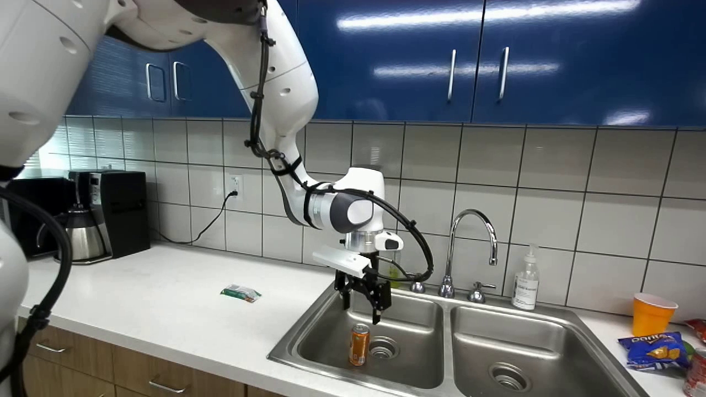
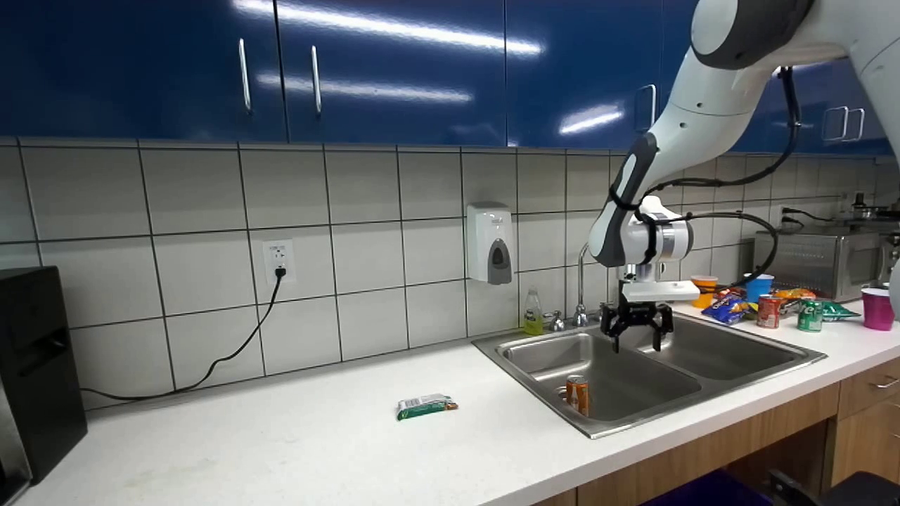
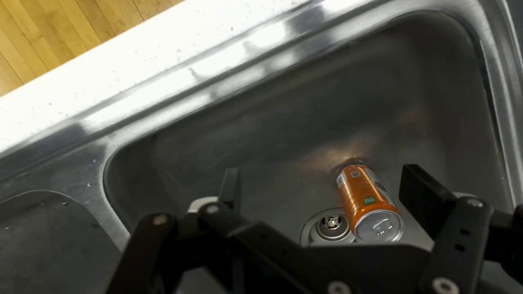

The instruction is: Remove the orange can from the sink and put it on the counter

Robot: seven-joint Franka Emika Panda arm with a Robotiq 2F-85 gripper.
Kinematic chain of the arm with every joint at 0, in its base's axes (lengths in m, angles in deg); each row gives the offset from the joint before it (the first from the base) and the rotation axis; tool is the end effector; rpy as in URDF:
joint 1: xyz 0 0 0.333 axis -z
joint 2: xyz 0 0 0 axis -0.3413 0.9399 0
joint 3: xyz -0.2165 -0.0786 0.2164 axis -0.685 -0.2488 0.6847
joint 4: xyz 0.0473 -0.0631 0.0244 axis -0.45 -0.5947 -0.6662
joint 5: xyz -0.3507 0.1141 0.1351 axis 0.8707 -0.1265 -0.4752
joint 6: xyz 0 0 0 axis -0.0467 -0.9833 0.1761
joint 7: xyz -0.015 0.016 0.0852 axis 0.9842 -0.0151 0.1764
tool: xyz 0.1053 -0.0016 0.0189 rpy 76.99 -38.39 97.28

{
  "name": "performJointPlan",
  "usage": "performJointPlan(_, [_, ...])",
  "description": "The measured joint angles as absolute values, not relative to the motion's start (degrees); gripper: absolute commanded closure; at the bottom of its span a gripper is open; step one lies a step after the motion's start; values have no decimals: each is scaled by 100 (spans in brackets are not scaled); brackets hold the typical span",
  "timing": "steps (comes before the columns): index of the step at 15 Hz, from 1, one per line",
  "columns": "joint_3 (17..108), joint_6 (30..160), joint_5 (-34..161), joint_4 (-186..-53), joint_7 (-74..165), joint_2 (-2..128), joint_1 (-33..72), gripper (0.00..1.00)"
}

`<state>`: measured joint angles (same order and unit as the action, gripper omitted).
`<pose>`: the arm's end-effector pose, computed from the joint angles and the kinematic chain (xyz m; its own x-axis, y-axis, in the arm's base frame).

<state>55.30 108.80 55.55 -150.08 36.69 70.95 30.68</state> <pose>0.5321 -0.2117 0.2081 0.9332 -0.3585 0.0230 -0.3591 -0.9329 0.0284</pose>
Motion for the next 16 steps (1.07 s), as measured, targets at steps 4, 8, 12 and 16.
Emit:
performJointPlan(4, [5607,11066,5555,-14585,3703,7714,3069,0])
performJointPlan(8, [5723,11223,5555,-14149,3751,8261,3069,0])
performJointPlan(12, [5828,11254,5556,-13666,3809,8765,3045,0])
performJointPlan(16, [5895,11254,5557,-13172,3851,9211,3009,0])
